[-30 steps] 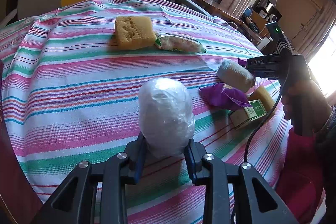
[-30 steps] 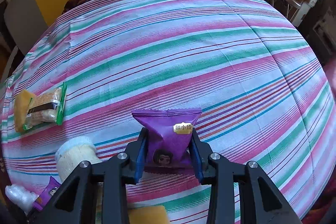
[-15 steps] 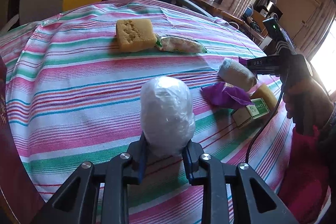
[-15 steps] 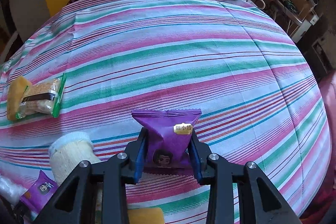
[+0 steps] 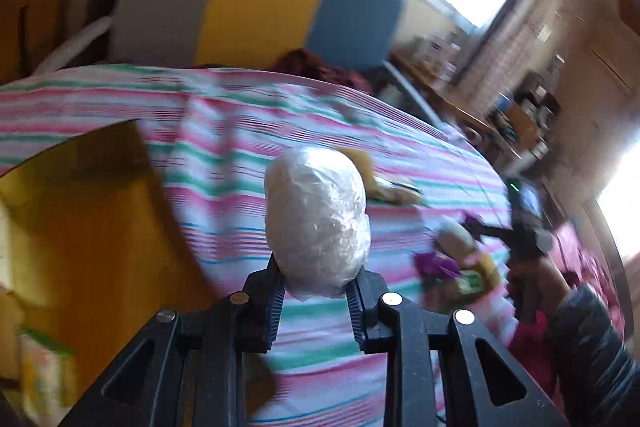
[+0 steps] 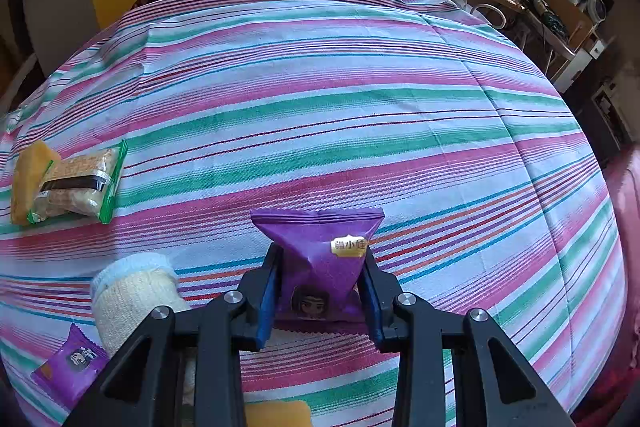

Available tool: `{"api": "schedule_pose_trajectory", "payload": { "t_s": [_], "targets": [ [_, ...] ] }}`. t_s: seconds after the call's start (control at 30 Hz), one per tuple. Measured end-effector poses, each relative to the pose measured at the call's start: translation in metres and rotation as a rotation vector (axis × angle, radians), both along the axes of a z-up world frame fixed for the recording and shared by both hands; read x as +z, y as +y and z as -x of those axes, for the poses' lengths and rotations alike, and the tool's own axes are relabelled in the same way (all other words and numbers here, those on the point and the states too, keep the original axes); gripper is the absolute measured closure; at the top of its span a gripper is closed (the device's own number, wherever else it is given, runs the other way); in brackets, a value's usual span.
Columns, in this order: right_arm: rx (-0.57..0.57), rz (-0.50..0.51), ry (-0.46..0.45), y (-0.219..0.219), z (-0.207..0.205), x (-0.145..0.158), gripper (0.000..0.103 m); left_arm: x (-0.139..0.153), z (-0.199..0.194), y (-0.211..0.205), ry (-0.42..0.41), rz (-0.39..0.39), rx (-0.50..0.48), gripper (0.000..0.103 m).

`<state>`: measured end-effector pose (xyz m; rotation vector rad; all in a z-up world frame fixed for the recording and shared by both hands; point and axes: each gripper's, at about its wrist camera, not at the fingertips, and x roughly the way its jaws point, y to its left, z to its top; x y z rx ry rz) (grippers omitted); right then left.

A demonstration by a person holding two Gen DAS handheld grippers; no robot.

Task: Organize objects
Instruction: 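Carry the white ball into the gold tray and open left tool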

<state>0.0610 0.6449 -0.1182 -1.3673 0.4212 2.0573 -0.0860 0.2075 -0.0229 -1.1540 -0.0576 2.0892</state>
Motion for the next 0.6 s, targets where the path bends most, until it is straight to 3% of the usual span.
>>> {"api": "schedule_pose_trajectory", "payload": {
  "t_s": [0.13,0.27,0.4,0.6],
  "targets": [
    [-0.002,0.001,-0.002,-0.001,-0.001,0.001,0.067,-0.017,0.06,-0.062,-0.057,0.09,0.198,0.076],
    [-0.002,0.001,-0.002,-0.002,-0.001,0.002,0.067,-0.043,0.105,-0.104,-0.11,0.175,0.322,0.076],
    [-0.002,0.0,-0.002,-0.002,-0.001,0.002,0.067,-0.068,0.131,-0.124,-0.154,0.224,0.384,0.076],
    [0.0,-0.001,-0.003,-0.001,0.0,0.002,0.067,-0.088,0.148,-0.13,-0.157,0.288,0.399,0.074]
  ]
}}
